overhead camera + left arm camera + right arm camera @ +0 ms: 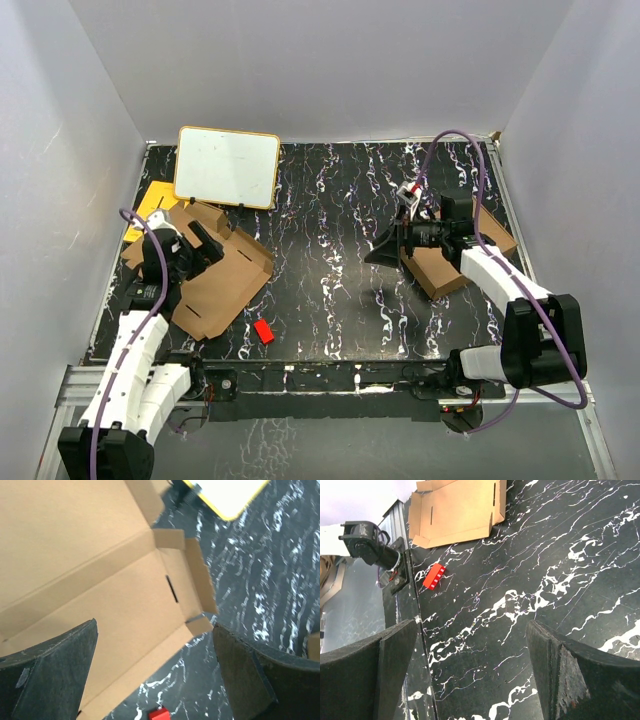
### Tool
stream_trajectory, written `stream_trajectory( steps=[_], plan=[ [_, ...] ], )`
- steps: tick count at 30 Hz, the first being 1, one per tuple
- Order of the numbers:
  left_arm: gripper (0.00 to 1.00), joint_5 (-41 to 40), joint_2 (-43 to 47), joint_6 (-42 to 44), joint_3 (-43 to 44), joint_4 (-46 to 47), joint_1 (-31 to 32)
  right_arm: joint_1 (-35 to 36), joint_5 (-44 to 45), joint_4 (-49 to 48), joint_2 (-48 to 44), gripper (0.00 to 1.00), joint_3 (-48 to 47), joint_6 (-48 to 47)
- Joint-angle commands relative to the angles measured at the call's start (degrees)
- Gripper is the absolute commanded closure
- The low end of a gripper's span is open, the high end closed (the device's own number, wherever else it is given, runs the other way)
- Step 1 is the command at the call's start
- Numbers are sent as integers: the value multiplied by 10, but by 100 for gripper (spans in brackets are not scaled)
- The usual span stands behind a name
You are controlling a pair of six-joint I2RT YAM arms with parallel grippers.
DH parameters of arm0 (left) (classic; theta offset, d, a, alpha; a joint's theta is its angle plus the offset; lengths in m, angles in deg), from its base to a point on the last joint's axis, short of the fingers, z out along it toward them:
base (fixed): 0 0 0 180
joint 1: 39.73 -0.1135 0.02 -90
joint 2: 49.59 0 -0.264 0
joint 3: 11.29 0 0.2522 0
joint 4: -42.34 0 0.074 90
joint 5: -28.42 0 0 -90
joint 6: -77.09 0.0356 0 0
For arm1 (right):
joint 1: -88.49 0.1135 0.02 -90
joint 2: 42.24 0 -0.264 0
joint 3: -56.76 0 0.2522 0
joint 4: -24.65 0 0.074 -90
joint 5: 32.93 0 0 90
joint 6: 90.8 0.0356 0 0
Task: Fold the paper box
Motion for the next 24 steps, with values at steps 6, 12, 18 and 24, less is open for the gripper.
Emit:
stream_trajectory(
  steps=[6, 12, 18, 24],
  plan=[
    [3, -77, -22, 43, 31, 60, -97, 25, -1, -25, -7, 2, -25, -54],
    [5, 124, -112, 19, 69, 89, -291, 34, 23, -14, -8, 1, -29, -63],
    [4, 64, -102, 41, 67, 58, -311, 40, 31, 1, 0, 1, -37, -71],
    [4, 26, -110, 38, 1, 74, -353, 51, 45, 20, 7, 2, -46, -83]
  ],
)
